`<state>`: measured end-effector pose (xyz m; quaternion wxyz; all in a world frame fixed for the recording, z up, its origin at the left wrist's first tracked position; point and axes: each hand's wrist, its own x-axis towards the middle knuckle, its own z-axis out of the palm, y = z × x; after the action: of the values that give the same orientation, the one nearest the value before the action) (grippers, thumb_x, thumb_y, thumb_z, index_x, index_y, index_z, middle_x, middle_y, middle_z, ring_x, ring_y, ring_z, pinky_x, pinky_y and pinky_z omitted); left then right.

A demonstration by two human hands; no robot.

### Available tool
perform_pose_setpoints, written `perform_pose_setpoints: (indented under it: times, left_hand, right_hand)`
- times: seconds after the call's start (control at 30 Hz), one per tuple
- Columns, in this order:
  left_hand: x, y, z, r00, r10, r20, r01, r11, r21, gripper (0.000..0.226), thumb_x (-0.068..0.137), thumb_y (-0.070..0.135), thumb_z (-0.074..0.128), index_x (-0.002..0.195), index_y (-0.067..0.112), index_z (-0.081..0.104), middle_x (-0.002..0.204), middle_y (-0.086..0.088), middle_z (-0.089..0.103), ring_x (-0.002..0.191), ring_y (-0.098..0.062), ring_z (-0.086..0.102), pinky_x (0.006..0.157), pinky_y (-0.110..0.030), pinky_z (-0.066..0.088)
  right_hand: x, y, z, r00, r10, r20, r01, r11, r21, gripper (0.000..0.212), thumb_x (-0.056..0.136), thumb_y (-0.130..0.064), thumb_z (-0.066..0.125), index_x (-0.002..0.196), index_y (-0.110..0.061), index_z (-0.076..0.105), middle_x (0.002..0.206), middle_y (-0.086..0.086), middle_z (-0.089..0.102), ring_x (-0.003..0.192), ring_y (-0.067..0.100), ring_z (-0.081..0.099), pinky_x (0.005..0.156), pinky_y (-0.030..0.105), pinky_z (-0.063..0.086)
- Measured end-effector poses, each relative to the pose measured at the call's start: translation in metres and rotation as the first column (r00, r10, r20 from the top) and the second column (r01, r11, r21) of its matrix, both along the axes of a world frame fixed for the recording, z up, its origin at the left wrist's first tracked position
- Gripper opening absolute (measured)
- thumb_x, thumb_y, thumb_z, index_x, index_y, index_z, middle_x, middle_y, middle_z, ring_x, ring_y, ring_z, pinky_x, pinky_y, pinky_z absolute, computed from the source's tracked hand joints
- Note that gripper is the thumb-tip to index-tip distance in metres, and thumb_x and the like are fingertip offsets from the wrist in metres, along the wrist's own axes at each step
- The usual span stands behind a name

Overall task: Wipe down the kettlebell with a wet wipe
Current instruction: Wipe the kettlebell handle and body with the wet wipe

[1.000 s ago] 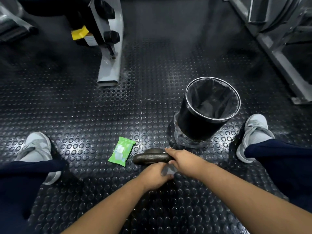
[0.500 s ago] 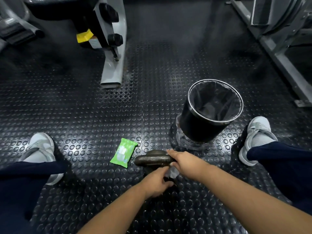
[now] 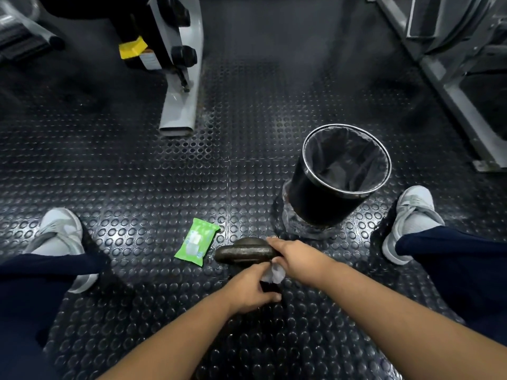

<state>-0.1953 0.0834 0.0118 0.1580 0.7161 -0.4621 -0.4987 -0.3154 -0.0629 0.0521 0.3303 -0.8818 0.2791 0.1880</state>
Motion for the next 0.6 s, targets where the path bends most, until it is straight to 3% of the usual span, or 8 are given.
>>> perform_pose_setpoints:
  times: [0.03, 0.13, 0.23, 0.33, 0.4, 0.5, 0.6]
  left_hand:
    - [0.002, 0.001, 0.000, 1.000, -0.006, 0.012, 0.006, 1.000, 0.001, 0.062, 0.085, 0.042, 0.081, 0.139, 0.032, 0.052, 0.112, 0.015, 0.061, 0.095, -0.006, 0.062, 0.081, -0.020, 0.044]
    - [0.000, -0.011, -0.003, 0.995, 0.001, 0.097, -0.006, 0.999, 0.045, 0.045, 0.089, 0.043, 0.075, 0.129, 0.028, 0.061, 0.116, 0.006, 0.069, 0.107, -0.018, 0.066, 0.089, -0.028, 0.049]
    - [-0.013, -0.026, -0.003, 0.966, 0.043, 0.254, -0.054, 0.998, 0.038, 0.024, 0.101, 0.033, 0.055, 0.113, 0.019, 0.069, 0.109, -0.010, 0.073, 0.103, -0.031, 0.068, 0.083, -0.034, 0.051]
    - [-0.011, -0.009, 0.002, 0.938, 0.130, 0.321, -0.104, 0.990, -0.098, 0.037, 0.106, 0.045, 0.043, 0.097, 0.022, 0.071, 0.096, -0.003, 0.075, 0.093, -0.026, 0.069, 0.073, -0.034, 0.049]
    - [0.000, 0.002, 0.004, 0.949, 0.037, 0.313, -0.008, 0.996, -0.093, 0.043, 0.104, 0.060, 0.039, 0.092, 0.030, 0.068, 0.085, 0.007, 0.072, 0.082, -0.014, 0.067, 0.066, -0.030, 0.046]
    - [0.012, 0.004, 0.016, 0.983, -0.091, 0.159, 0.094, 0.996, -0.008, 0.038, 0.102, 0.050, 0.052, 0.075, 0.027, 0.065, 0.070, 0.006, 0.065, 0.065, -0.009, 0.058, 0.059, -0.029, 0.040]
    - [0.020, -0.002, 0.036, 0.996, -0.085, -0.010, 0.086, 0.995, 0.051, 0.027, 0.098, 0.040, 0.066, 0.087, 0.018, 0.076, 0.084, -0.002, 0.075, 0.066, -0.003, 0.057, 0.066, -0.025, 0.045]
  right_hand:
    - [0.000, -0.001, -0.001, 1.000, 0.002, -0.002, -0.002, 1.000, 0.004, 0.062, 0.103, -0.027, 0.053, 0.161, -0.024, 0.031, 0.162, -0.001, 0.042, 0.145, 0.017, 0.044, 0.122, 0.030, 0.032]
    - [0.002, -0.001, 0.000, 1.000, 0.018, 0.000, -0.018, 1.000, -0.008, 0.061, 0.103, -0.025, 0.054, 0.161, -0.023, 0.032, 0.161, 0.000, 0.044, 0.143, 0.019, 0.047, 0.119, 0.028, 0.033]
    - [0.002, 0.000, 0.001, 1.000, 0.018, 0.004, -0.018, 1.000, -0.006, 0.061, 0.104, -0.023, 0.055, 0.161, -0.021, 0.033, 0.159, 0.002, 0.046, 0.143, 0.021, 0.048, 0.116, 0.027, 0.032]
    - [0.001, 0.001, 0.002, 1.000, 0.029, 0.001, -0.029, 0.999, -0.024, 0.060, 0.104, -0.025, 0.055, 0.160, -0.024, 0.034, 0.153, 0.001, 0.054, 0.134, 0.022, 0.056, 0.110, 0.028, 0.039]
    - [0.002, -0.001, 0.005, 1.000, 0.015, 0.003, -0.015, 1.000, -0.012, 0.059, 0.104, -0.026, 0.056, 0.159, -0.028, 0.035, 0.146, 0.000, 0.060, 0.128, 0.021, 0.059, 0.105, 0.026, 0.042]
    - [0.002, 0.000, 0.013, 0.997, -0.075, -0.032, 0.076, 0.996, 0.040, 0.062, 0.102, -0.034, 0.061, 0.158, -0.029, 0.037, 0.137, 0.002, 0.066, 0.124, 0.020, 0.062, 0.098, 0.024, 0.043]
    - [0.002, -0.007, 0.020, 0.965, -0.191, -0.177, 0.200, 0.979, 0.032, 0.062, 0.094, -0.050, 0.069, 0.143, -0.017, 0.051, 0.127, 0.006, 0.068, 0.115, 0.025, 0.064, 0.093, 0.031, 0.048]
